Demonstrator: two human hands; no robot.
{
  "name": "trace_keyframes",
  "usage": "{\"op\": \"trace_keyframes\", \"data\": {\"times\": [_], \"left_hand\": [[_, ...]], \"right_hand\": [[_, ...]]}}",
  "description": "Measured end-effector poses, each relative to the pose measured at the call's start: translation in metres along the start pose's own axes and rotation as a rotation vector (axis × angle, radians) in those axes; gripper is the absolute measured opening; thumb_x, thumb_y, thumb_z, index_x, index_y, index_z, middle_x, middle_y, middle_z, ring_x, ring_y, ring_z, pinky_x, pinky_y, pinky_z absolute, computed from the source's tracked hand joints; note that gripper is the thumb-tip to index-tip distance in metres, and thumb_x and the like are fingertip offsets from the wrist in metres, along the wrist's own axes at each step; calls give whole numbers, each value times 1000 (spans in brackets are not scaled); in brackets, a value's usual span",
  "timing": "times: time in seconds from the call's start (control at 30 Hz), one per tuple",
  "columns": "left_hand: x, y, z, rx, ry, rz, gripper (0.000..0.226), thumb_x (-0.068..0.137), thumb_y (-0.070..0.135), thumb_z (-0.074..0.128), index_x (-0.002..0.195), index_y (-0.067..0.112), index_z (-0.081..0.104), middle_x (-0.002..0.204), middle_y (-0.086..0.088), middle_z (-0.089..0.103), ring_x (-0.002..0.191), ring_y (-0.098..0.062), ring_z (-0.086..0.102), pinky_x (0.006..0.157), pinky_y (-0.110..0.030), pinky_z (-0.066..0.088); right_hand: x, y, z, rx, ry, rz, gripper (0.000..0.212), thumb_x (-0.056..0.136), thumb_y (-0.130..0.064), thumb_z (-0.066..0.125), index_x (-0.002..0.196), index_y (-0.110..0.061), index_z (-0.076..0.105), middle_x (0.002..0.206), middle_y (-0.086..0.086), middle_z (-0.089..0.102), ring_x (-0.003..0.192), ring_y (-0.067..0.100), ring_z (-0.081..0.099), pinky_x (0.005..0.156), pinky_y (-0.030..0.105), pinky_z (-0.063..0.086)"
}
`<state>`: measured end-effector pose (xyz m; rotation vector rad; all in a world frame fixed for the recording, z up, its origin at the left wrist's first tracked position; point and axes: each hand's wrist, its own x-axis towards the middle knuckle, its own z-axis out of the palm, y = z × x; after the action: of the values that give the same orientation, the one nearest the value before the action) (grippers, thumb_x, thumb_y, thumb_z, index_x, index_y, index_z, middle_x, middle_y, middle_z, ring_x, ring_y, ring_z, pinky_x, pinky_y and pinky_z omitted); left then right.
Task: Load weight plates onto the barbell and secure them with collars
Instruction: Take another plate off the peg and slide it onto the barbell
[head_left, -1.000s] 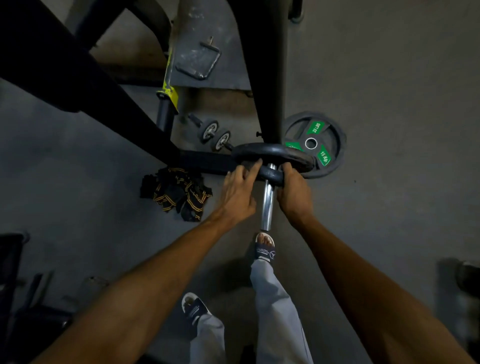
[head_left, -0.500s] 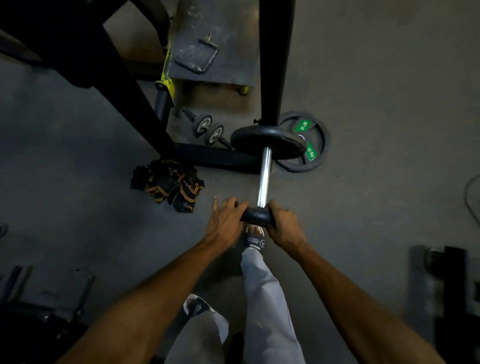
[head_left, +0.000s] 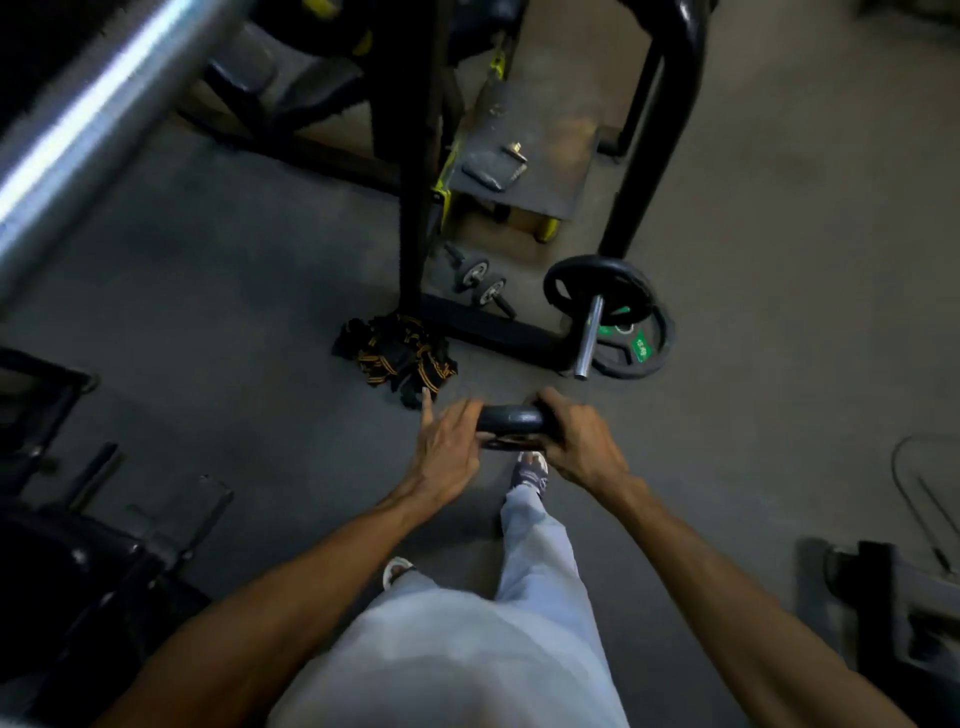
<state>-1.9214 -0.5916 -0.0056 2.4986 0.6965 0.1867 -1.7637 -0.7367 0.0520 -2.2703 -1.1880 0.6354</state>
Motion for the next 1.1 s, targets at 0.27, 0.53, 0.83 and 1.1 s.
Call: {"op": "trace_keyframes", "data": {"times": [0.27, 0.53, 0.83, 1.1], "left_hand": [[-57, -7, -166, -103, 670, 95, 50, 91, 9, 58, 140, 10, 60, 123, -10, 65, 114, -30, 61, 123, -60, 32], [-104, -45, -303, 121, 1162, 51, 39, 99, 15, 53, 137, 11, 61, 121, -15, 62, 123, -34, 54, 123, -58, 27], [-98, -101, -395, 201, 1179, 14, 36, 106, 28, 46, 133, 10, 63, 129, -17, 61, 138, -37, 53, 121, -71, 22], [-58, -133, -412, 209, 1122, -15, 35, 102, 14, 61, 136, 11, 62, 129, -16, 59, 127, -34, 57, 116, -69, 31]], "right_hand": [[-12, -170, -31, -9, 338, -531, 57, 76, 6, 72, 131, -8, 61, 122, 8, 67, 112, 21, 60, 105, 7, 34], [0, -331, -17, 159, 572, -996, 41, 96, -12, 75, 132, 3, 64, 125, 16, 69, 109, 28, 69, 95, 33, 54], [34, -425, -11, 142, 612, -1082, 40, 95, -10, 75, 134, -2, 68, 128, 16, 70, 116, 30, 68, 99, 37, 55], [74, -441, -6, 86, 641, -1026, 48, 90, -9, 75, 138, -8, 67, 125, 14, 70, 103, 26, 66, 87, 33, 53]]}}
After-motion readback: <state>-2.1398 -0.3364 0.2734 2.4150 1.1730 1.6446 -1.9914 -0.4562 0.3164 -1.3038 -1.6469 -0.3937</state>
